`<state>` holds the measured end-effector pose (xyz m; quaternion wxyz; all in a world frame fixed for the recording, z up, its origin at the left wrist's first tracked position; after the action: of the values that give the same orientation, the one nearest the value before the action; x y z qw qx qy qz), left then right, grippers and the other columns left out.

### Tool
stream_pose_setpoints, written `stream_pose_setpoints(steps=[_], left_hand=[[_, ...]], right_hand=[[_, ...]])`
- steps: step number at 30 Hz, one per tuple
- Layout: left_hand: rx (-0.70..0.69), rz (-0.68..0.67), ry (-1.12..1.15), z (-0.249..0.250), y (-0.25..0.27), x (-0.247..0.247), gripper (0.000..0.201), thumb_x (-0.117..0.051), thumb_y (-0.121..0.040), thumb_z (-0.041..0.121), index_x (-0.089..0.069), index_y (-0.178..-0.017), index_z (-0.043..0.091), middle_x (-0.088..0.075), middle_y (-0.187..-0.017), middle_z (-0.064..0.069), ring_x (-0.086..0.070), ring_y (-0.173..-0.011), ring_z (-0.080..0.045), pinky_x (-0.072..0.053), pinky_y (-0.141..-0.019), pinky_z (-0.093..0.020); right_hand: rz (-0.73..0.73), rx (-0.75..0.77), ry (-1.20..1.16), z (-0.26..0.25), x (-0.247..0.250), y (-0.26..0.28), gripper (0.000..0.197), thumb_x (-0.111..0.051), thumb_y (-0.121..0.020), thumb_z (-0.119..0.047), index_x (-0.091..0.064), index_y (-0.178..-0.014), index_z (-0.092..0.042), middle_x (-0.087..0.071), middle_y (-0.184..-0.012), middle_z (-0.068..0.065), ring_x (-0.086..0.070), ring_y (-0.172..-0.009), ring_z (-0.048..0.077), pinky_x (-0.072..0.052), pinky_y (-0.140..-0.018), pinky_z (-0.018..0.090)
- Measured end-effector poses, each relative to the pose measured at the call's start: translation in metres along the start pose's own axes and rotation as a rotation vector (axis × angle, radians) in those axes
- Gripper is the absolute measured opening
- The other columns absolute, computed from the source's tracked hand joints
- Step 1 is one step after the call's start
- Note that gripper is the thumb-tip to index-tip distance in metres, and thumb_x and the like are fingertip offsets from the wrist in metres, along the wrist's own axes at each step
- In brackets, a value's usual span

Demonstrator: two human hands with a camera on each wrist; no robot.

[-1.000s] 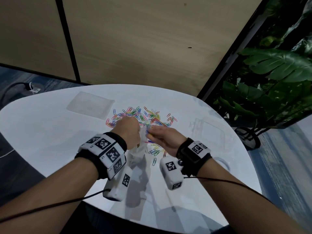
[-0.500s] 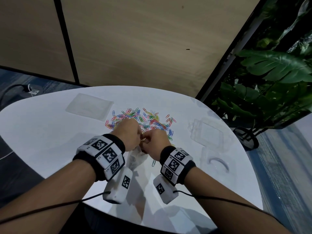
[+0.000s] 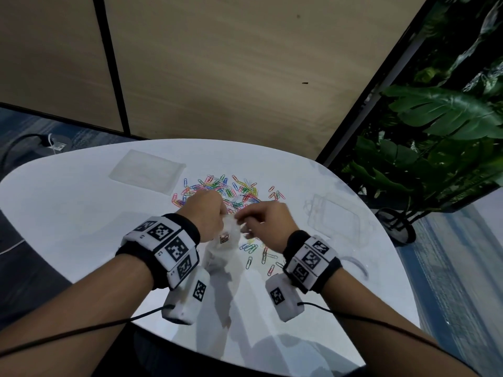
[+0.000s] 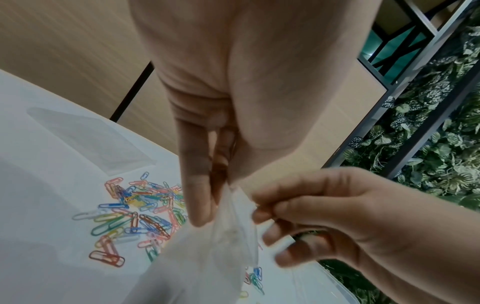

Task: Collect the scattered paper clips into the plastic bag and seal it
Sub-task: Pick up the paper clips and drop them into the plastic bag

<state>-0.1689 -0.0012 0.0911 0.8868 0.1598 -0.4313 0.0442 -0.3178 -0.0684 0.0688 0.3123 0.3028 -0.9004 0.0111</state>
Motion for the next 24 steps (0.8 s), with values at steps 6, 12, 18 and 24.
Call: stream_pose_setpoints(steps=[6,12,18,24], left_hand=[[-0.023,-0.011,-0.016,0.0,0.002,0.003,0.049,-0.045,-0.083,-0.012,-0.037,-0.044,0.016,-0.036,-0.049,-0.005,-0.073,-0.082,-0.037,-0.058,-0.067,-0.038],[-0.014,-0.021,-0.025,-0.002,-0.002,-0.001,0.044,-0.047,-0.084,-0.009,-0.04,-0.046,0.014,-0.045,-0.055,-0.007,-0.073,-0.081,-0.036,-0.062,-0.073,-0.043],[-0.045,-0.008,-0.038,-0.005,-0.007,-0.005,0.045,-0.045,-0.08,-0.011,-0.035,-0.045,0.015,-0.037,-0.05,-0.005,-0.075,-0.079,-0.037,-0.053,-0.058,-0.035],[-0.053,-0.002,-0.06,-0.005,-0.005,-0.004,0.041,-0.048,-0.082,-0.008,-0.04,-0.048,0.013,-0.044,-0.054,-0.006,-0.074,-0.079,-0.034,-0.057,-0.064,-0.038]], right_hand=[[-0.172,-0.668,0.565,0.101,0.042,0.017,0.112,-0.09,-0.061,-0.037,-0.025,-0.151,-0.017,-0.048,-0.143,0.011,-0.07,-0.095,0.027,-0.06,-0.08,0.038],[-0.087,-0.684,0.476,0.128,0.001,0.024,0.11,-0.087,-0.06,-0.042,-0.024,-0.146,-0.017,-0.033,-0.139,0.01,-0.051,-0.121,0.027,-0.046,-0.092,0.031],[0.093,-0.577,0.488,0.118,-0.009,-0.028,0.063,-0.072,-0.078,-0.04,-0.049,-0.132,-0.016,-0.051,-0.132,0.011,-0.052,-0.12,0.022,-0.042,-0.097,0.021],[0.137,-0.451,0.566,0.125,0.004,-0.06,0.078,-0.063,-0.077,-0.053,-0.036,-0.146,-0.027,-0.031,-0.149,0.011,-0.038,-0.13,0.035,-0.039,-0.104,0.036]])
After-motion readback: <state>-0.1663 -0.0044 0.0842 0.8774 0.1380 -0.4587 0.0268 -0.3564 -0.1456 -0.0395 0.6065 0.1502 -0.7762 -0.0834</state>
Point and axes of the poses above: each hand's wrist, its own y-axis away from the middle knuckle, its own x-axis out of the back of the hand, z = x × y, the point moved 2 cm from there along -y, towards the middle knuckle
